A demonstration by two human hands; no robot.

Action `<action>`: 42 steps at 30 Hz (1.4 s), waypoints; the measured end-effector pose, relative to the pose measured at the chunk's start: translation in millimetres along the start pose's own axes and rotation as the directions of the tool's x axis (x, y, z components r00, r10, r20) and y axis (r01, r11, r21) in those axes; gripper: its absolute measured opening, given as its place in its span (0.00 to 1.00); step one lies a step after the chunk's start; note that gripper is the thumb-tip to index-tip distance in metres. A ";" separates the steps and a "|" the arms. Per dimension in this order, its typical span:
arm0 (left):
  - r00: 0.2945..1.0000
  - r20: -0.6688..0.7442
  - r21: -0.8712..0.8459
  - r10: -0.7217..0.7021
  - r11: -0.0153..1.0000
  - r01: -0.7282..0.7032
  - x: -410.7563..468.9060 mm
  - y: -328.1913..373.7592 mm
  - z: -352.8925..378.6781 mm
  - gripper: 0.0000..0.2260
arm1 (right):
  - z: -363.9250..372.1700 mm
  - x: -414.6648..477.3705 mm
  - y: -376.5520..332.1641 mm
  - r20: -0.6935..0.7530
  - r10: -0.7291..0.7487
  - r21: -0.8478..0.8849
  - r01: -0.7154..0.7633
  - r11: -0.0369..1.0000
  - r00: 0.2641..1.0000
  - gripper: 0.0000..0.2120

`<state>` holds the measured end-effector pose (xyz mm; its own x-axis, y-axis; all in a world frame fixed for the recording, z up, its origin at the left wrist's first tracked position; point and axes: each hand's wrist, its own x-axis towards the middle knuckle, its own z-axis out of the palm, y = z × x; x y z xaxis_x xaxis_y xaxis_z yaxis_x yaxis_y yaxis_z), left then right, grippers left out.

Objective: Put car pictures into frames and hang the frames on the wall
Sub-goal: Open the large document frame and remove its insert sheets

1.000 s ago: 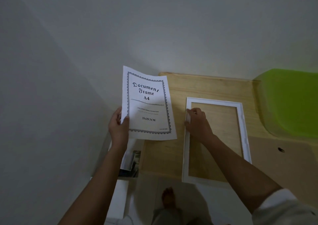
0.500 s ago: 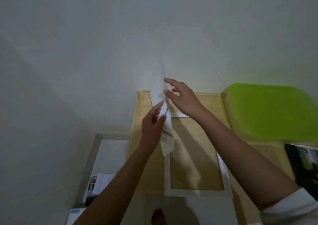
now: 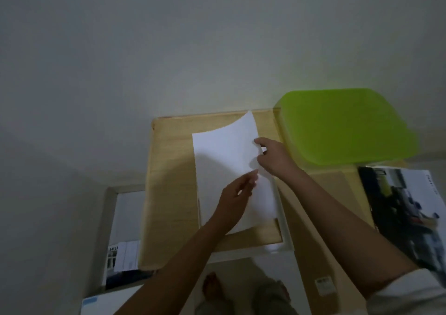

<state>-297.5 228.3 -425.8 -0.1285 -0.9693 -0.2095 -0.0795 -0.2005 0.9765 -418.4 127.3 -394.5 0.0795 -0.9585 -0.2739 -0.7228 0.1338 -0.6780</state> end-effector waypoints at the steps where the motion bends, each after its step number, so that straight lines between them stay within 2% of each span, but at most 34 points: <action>1: 0.999 0.030 0.064 -0.029 0.998 0.027 -1.7 -6.2 4.0 0.14 | 0.4 -1.5 13.6 0.005 0.024 0.016 -0.024 1.000 1.000 0.26; 3: 0.998 0.038 0.262 -0.047 0.964 0.036 -4.2 -23.8 6.5 0.15 | 1.5 -6.3 37.8 0.012 0.066 0.049 -0.067 0.997 0.998 0.26; 5: 1.000 0.002 0.494 -0.019 0.870 0.016 -7.6 -46.8 3.0 0.16 | 3.7 -14.6 57.4 0.018 0.098 0.058 -0.099 0.993 0.995 0.25; 8: 0.993 -0.024 0.800 0.119 0.597 -0.052 -15.2 -75.6 -6.4 0.20 | 9.3 -29.3 78.8 0.045 0.116 0.071 -0.119 0.990 0.992 0.25; 10: 0.995 0.006 0.892 0.104 0.449 -0.052 -19.1 -86.0 -11.5 0.24 | 14.4 -33.8 86.6 0.067 0.077 0.051 -0.081 0.995 0.995 0.26; 13: 0.998 0.009 0.939 0.056 0.342 -0.027 -26.2 -94.9 -10.5 0.24 | 20.9 -34.0 91.0 0.079 0.004 -0.042 0.000 0.999 0.997 0.25; 16: 0.999 -0.020 0.944 0.030 0.331 0.009 -31.7 -99.3 -6.8 0.24 | 27.4 -36.2 92.5 0.061 -0.043 -0.155 0.052 0.987 0.997 0.24; 24: 0.998 -0.039 0.948 0.052 0.317 0.020 -35.9 -99.4 -11.7 0.25 | 37.3 -44.5 93.9 0.020 -0.030 -0.282 0.034 0.959 0.999 0.25; 32: 0.967 -0.253 0.884 0.044 0.418 0.212 -40.1 -102.4 -29.6 0.30 | 46.3 -46.4 92.7 0.044 0.004 -0.288 0.008 0.958 0.999 0.28; 37: 0.962 -0.268 0.839 0.046 0.501 0.210 -37.8 -104.4 -41.9 0.31 | 55.7 -49.2 88.1 0.060 -0.006 -0.258 0.022 0.966 0.998 0.30; 42: 0.963 -0.260 0.844 0.074 0.502 0.189 -40.2 -104.9 -54.1 0.31 | 66.0 -50.3 84.3 0.032 -0.034 -0.246 0.041 0.968 0.999 0.30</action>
<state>-230.5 280.7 -517.1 0.1270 -0.9850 -0.1166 -0.8983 -0.1640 0.4077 -438.0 203.5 -482.8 0.1259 -0.9539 -0.2725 -0.8658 0.0285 -0.4996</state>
